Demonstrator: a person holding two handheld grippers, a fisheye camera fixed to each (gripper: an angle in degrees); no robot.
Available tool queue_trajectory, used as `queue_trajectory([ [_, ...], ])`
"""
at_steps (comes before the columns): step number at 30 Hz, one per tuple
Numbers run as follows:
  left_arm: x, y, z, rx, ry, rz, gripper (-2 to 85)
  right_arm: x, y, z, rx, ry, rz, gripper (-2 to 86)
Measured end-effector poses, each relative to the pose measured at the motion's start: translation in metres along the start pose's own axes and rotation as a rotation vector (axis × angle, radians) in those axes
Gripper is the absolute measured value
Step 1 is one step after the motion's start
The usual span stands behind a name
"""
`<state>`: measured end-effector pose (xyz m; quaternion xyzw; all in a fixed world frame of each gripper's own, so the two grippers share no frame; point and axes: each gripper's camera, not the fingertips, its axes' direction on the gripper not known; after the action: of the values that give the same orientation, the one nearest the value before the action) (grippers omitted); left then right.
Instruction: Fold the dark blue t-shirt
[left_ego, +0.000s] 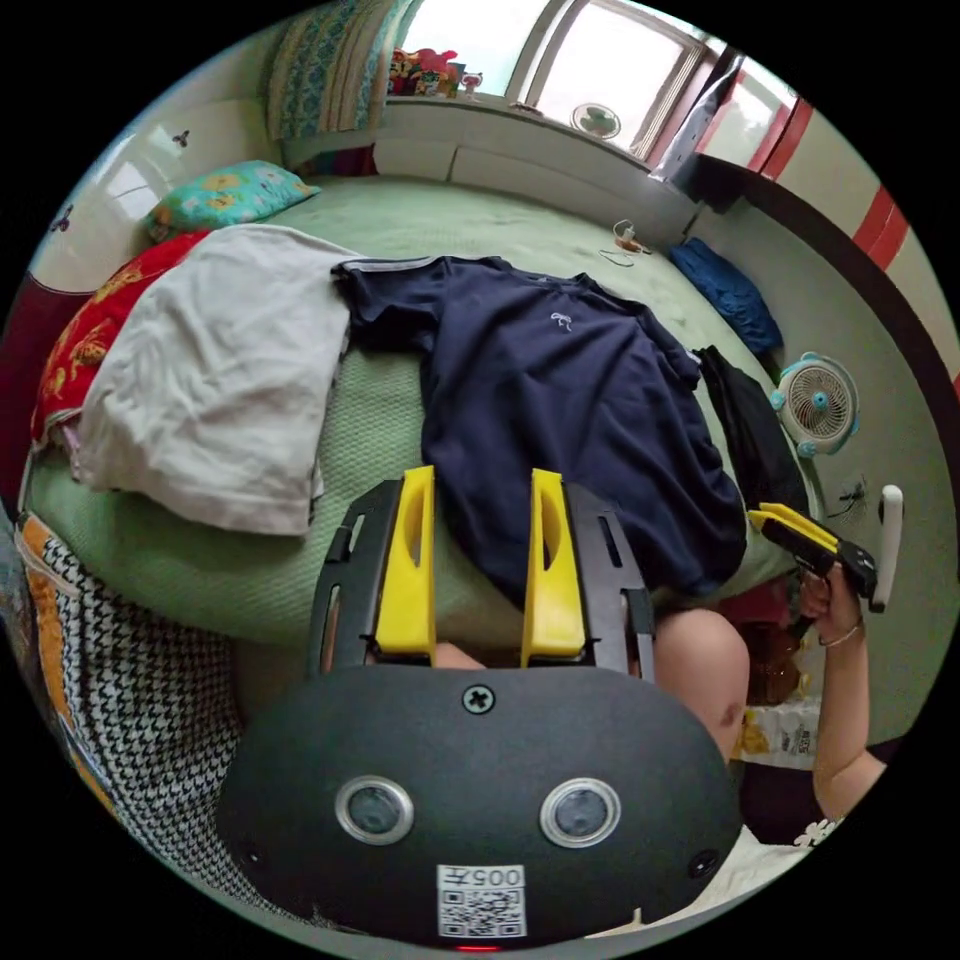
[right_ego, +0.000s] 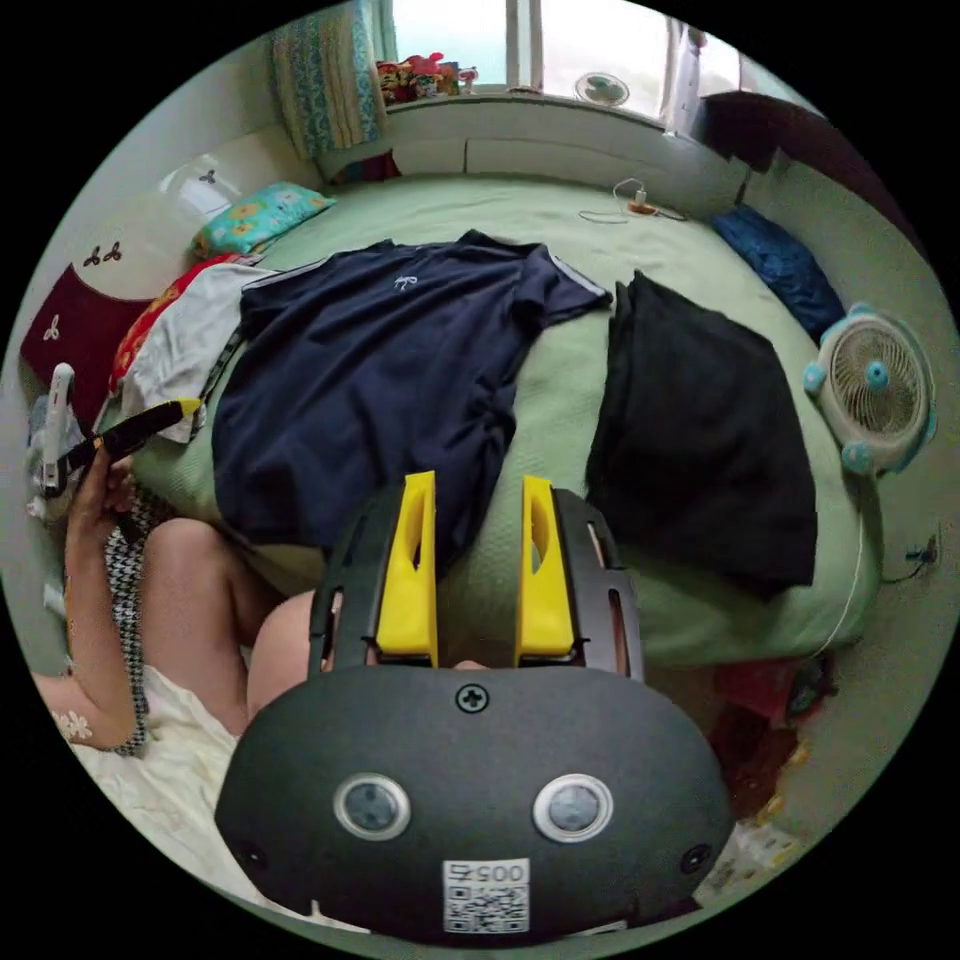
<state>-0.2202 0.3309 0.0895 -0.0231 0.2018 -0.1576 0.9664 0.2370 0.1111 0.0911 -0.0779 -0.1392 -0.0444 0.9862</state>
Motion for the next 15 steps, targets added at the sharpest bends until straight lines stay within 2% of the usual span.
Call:
queue_trajectory([
  [3, 0.000, 0.016, 0.014, -0.060, -0.036, -0.037, 13.9, 0.005, 0.022, 0.009, -0.021, -0.017, 0.044, 10.8],
  [6, -0.001, 0.021, 0.049, -0.162, 0.021, -0.070, 13.4, 0.013, 0.029, 0.027, -0.076, -0.040, 0.120, 9.5],
  [9, 0.005, 0.022, 0.053, -0.137, -0.018, -0.090, 11.0, 0.022, 0.034, 0.029, -0.067, 0.006, 0.205, 5.3],
  [11, 0.011, 0.019, 0.040, -0.149, -0.012, -0.070, 2.8, 0.025, 0.037, 0.023, -0.070, -0.019, 0.190, 2.9],
  [15, 0.019, 0.025, -0.003, -0.071, 0.027, -0.025, 1.0, 0.031, 0.053, -0.021, 0.017, -0.077, 0.134, -1.1],
])
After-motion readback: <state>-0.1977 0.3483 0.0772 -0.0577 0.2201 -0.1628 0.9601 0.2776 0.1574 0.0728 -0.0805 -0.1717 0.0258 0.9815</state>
